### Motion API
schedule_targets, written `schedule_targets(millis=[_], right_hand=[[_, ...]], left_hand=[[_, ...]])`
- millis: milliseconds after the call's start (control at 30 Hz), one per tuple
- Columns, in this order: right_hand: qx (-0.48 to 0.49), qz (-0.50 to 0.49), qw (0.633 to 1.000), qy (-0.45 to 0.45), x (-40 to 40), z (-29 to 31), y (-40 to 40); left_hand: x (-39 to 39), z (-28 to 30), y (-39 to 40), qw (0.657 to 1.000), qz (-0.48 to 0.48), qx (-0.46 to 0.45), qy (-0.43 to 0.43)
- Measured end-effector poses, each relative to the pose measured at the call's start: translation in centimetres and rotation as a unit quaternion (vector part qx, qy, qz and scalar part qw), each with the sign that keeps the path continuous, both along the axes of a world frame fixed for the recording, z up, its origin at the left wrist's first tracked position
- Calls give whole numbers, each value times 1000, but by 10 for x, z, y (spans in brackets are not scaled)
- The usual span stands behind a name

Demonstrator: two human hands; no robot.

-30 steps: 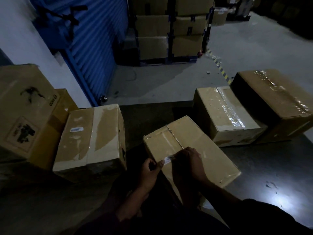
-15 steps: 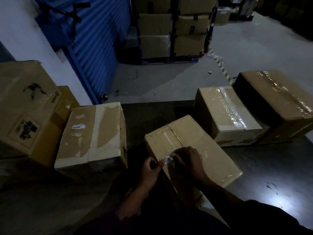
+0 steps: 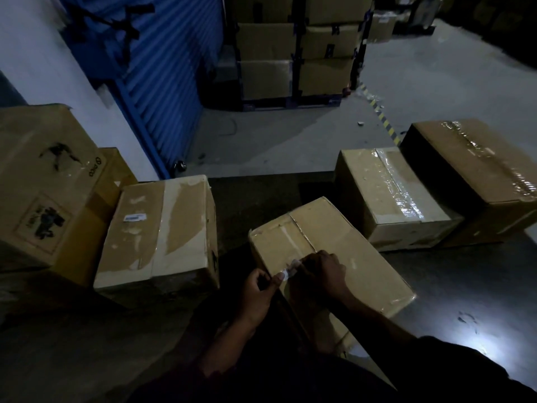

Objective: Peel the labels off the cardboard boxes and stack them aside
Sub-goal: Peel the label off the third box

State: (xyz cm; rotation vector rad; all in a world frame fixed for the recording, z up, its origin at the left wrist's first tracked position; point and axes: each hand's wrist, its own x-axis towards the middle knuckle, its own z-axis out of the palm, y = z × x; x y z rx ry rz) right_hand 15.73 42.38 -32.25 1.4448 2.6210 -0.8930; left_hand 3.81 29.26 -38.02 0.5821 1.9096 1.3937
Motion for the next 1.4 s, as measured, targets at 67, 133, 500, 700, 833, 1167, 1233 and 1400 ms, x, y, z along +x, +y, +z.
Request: schedule_targets(millis=[67, 133, 500, 700, 833, 1167, 1233, 1400], right_hand=[[-17, -17, 1000, 12, -2, 3, 0], [-22, -28, 999, 21, -2, 3, -1], [26, -29, 990, 138, 6, -8, -4], [20, 0, 989, 145, 8, -17, -2], [21, 4, 994, 107, 9, -7, -3], [17, 6, 984, 179, 13, -24, -1], [12, 25, 981, 192, 15, -24, 0], [9, 31, 969, 244, 17, -15, -2]], left_hand=[[0, 0, 0, 1000, 1, -2, 0], [0, 0, 0, 1000, 1, -8, 1], [3, 7, -1, 1000, -1, -14, -16], [6, 14, -2, 999, -22, -29, -9], [6, 13, -3, 999, -30, -28, -9], [5, 7, -2, 999, -30, -38, 3], [5, 5, -2, 999, -27, -38, 10], [4, 3, -1, 999, -30, -36, 5]])
